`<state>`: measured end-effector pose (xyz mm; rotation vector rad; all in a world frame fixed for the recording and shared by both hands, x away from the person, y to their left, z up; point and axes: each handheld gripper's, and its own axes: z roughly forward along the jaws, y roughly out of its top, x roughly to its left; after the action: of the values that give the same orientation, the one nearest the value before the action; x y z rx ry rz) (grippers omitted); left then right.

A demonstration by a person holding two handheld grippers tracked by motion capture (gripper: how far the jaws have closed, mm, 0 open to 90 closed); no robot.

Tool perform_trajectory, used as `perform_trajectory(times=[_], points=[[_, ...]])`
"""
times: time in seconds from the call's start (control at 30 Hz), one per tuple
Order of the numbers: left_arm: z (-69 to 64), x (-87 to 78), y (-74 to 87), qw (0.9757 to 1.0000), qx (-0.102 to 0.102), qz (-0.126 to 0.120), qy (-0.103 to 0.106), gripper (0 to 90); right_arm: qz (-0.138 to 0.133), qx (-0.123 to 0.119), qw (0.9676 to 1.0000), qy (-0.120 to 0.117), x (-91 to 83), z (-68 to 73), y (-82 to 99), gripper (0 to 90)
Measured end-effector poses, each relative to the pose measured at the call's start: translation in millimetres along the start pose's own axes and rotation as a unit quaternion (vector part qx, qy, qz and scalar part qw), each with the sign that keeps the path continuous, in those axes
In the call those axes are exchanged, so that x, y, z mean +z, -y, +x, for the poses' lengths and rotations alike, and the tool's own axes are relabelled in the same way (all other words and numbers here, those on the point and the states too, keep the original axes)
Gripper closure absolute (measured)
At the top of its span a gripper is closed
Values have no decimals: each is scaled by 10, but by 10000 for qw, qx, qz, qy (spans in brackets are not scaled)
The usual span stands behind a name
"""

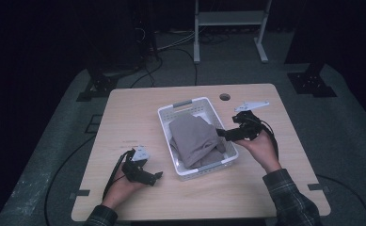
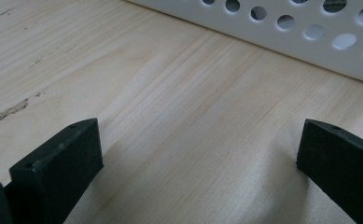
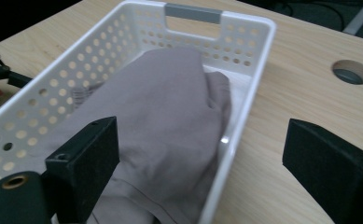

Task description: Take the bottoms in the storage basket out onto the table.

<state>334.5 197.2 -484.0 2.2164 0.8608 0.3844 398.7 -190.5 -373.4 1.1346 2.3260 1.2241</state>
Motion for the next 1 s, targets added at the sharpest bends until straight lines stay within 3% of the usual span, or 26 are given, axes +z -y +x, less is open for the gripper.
perform_trajectory(times=[0.5, 0.73, 1.0], points=[[-4, -2, 0, 10000, 1, 8, 4, 0, 142, -287, 9991, -260, 357, 264, -194, 30], [-14, -1, 1, 10000, -6, 1, -7, 0, 234, -420, 9985, -257, 541, 380, -249, 7], [-26, -3, 3, 10000, 10, 7, -3, 0, 231, -366, 9985, -321, 795, 451, -273, 7]])
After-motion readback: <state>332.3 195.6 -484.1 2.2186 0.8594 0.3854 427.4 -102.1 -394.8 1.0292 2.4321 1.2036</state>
